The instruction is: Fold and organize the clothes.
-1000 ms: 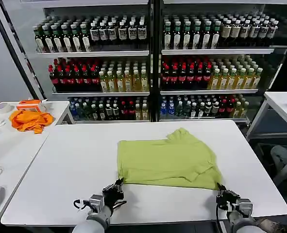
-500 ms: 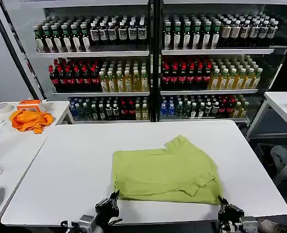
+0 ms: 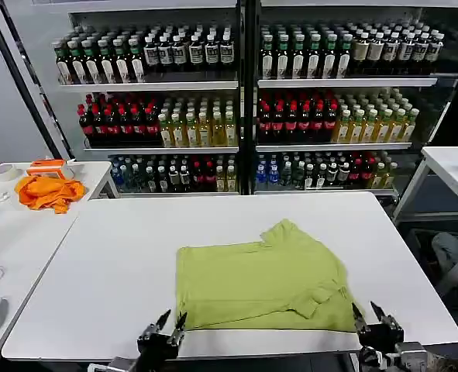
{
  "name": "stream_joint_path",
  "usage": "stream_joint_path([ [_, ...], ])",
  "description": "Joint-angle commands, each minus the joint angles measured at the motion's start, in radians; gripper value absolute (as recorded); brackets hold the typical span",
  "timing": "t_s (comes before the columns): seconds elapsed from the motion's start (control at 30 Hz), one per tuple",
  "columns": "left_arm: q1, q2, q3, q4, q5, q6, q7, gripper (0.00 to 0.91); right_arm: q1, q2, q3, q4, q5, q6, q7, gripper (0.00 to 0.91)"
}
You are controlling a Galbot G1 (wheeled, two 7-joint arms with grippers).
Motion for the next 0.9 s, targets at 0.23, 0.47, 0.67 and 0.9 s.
stream_joint_path([
  [0.23, -0.558, 0.025, 0.107, 0.362, -0.215, 0.045, -0.045, 0.907, 0.573, -0.019, -0.252, -0.371, 0.205, -0.059, 0.092, 0.907],
  [0.47, -0.704, -0.02, 0.182, 0.487, -0.267, 0.094, -0.08, 0.907, 0.869, -0.002, -0.408, -0.605, 0.263, -0.07, 0.114, 0.907],
  [0.67, -0.775, -0.054, 0.215, 0.568, -0.306, 0.124, -0.096, 0.907, 0.97, 0.007, -0.483, -0.746, 0.316, -0.07, 0.122, 0.907],
  [0.9, -0.828, -0.072, 0.239, 0.637, -0.306, 0.151, -0.107, 0.907, 1.062, 0.031, -0.548, -0.886, 0.346, -0.07, 0.113, 0.907],
])
